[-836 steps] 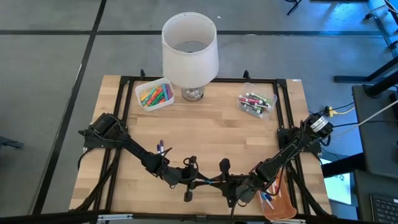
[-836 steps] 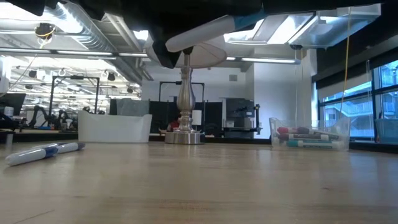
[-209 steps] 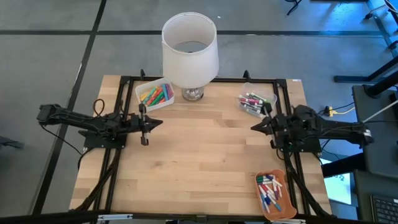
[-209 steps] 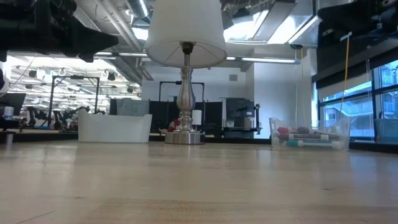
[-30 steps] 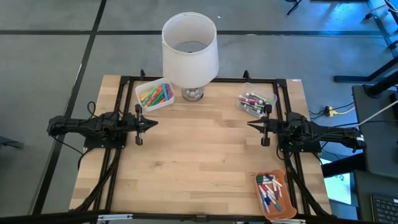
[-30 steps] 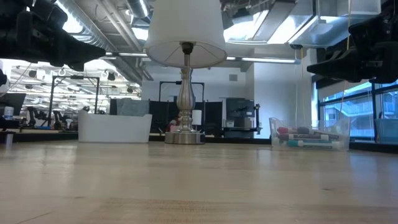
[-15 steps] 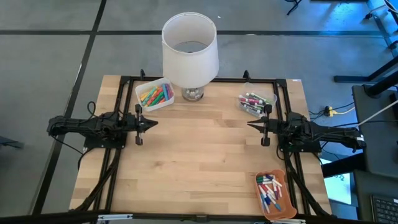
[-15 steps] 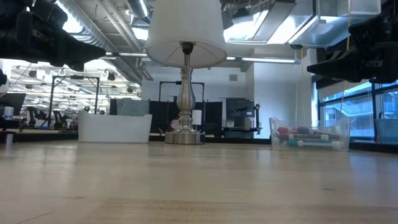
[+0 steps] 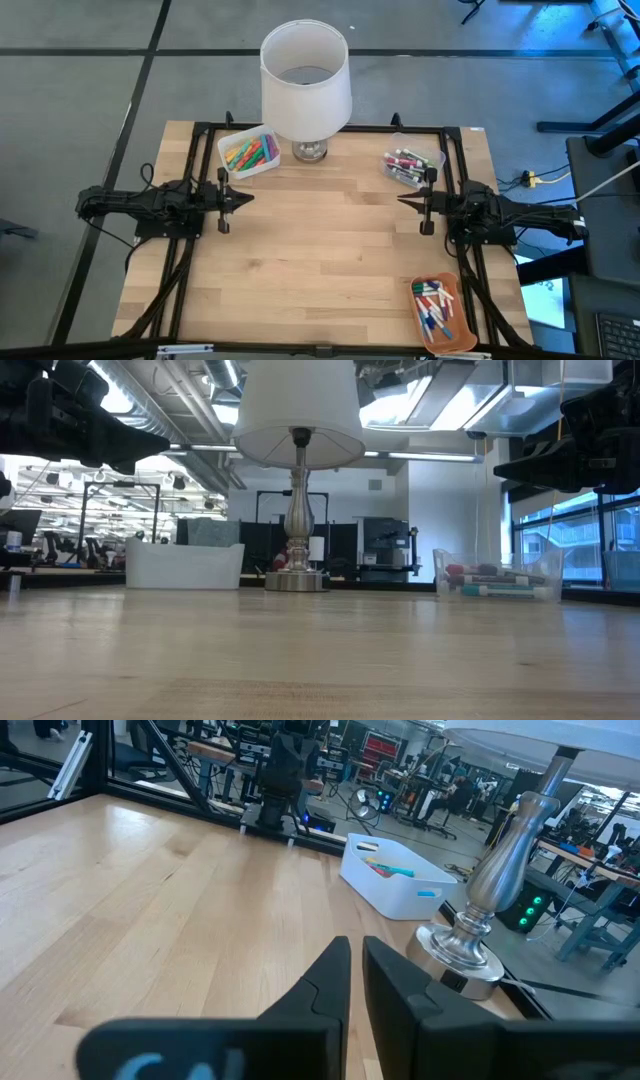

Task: Pick & Place Markers
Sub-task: Return to Home Position

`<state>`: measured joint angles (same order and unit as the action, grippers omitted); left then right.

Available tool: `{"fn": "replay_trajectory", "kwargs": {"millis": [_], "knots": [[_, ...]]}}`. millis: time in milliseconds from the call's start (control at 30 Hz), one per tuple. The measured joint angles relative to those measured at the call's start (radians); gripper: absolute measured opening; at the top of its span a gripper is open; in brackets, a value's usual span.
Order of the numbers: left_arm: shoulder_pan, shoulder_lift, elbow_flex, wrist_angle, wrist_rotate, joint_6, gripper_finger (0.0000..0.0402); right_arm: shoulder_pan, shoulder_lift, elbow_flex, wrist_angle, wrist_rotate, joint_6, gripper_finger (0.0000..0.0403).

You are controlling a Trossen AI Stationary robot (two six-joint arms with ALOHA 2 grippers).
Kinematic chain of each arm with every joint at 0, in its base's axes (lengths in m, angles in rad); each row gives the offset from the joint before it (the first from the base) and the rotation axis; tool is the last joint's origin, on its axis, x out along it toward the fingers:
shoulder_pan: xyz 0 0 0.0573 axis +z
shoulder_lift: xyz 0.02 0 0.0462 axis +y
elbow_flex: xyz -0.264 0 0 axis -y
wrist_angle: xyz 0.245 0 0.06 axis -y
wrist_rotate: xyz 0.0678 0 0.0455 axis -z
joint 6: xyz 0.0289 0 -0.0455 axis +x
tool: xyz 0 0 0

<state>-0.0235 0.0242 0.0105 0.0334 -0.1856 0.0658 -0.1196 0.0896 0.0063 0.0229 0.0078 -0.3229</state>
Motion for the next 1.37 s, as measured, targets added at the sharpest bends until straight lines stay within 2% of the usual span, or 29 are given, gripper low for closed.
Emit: {"fn": "replay_trajectory", "kwargs": {"millis": [1367], "knots": [[0.000,0.000,0.000,0.000,0.000,0.000,0.0011,0.000,0.000,0.000,0.000,0.000,0.000,0.0032]]}}
